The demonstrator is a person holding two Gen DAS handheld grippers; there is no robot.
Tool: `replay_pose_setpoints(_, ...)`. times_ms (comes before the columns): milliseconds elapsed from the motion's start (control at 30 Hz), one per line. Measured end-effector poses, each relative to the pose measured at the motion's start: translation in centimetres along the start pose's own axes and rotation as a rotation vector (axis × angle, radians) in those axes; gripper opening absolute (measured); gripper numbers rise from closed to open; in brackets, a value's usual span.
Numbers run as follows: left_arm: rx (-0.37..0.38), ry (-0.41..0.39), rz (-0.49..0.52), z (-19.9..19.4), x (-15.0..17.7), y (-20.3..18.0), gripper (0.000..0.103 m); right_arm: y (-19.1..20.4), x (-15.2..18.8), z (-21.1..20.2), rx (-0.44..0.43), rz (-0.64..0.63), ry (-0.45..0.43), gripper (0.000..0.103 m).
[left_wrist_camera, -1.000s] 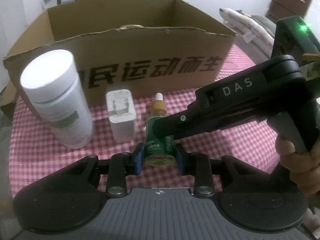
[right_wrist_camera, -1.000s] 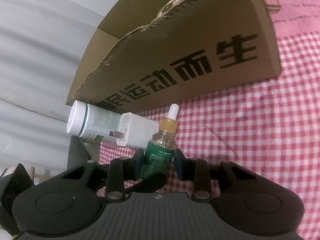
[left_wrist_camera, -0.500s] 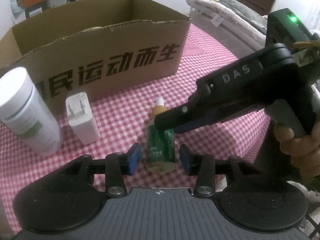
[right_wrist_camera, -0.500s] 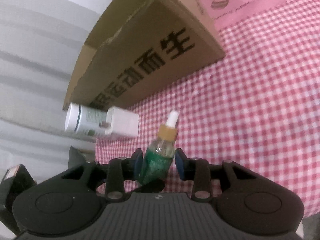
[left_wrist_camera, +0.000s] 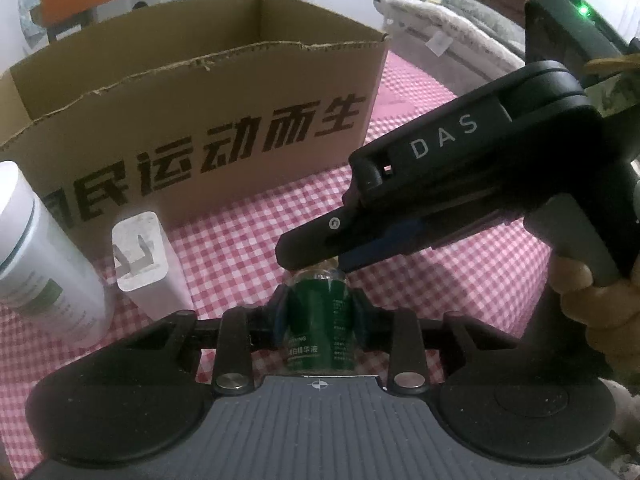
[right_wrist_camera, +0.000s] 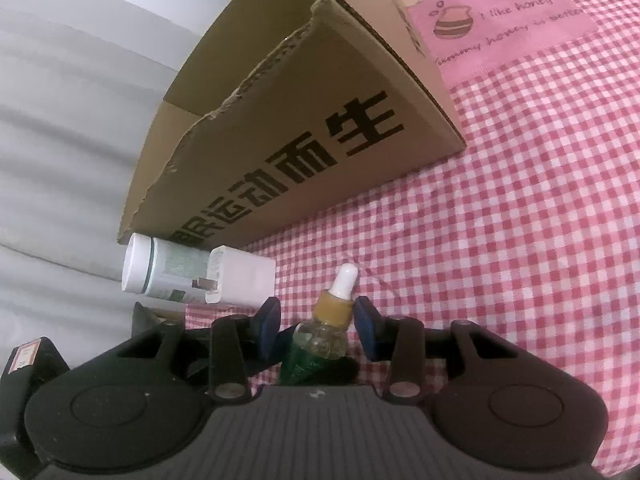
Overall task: Organize rigid objects
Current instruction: 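Grasp the green dropper bottle with the right tool, then lift the green dropper bottle and carry it over the box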
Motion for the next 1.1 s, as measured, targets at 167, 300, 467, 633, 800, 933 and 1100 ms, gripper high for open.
replay_pose_setpoints(167, -0.003, -0.093, 0.046, -1.4, -0.3, -0.4, 0.031, 0.2, 0.1, -1.3, -0.03, -0.007, -0.031, 0.039)
replay_pose_setpoints(300, -0.006, -0.208, 0.111, -3.1, -0.7, -1.3, 0.031, 1.8, -0.1, -3.8, -0.017, -0.095, -0.105, 0.032)
replay_pose_setpoints(467, -0.003, -0.305, 0.153, -3.7, -1.0, -2.1, 0.031, 6.0, 0.7, -6.1, 0.082, -0.361, -0.222, 0.023)
replay_pose_setpoints(633, -0.017, -0.282, 0.172, -2.8, 0.0, -2.9, 0.031, 7.6, 2.3, -5.3, 0.183, -0.506, -0.241, 0.022)
replay_pose_setpoints(800, -0.056, -0.25, 0.19, -2.6, 0.6, -3.4, 0.031, 6.9, 2.7, -4.8, 0.21, -0.503, -0.216, 0.022)
replay_pose_setpoints(933, -0.063, -0.252, 0.196, -2.8, 0.7, -3.4, 0.031, 7.0, 3.0, -4.9, 0.222, -0.516, -0.21, 0.022)
replay_pose_setpoints(1100, -0.079, -0.257, 0.206, -3.0, 1.0, -3.6, 0.031, 7.0, 3.3, -4.7, 0.22, -0.534, -0.206, 0.022)
Point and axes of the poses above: each gripper's, at about its wrist camera, not at the fingertips, and z roughly the way its jaws point, y to its left, x to its underside, the point moved 4 cm from there along z, roughly the way its jaws point
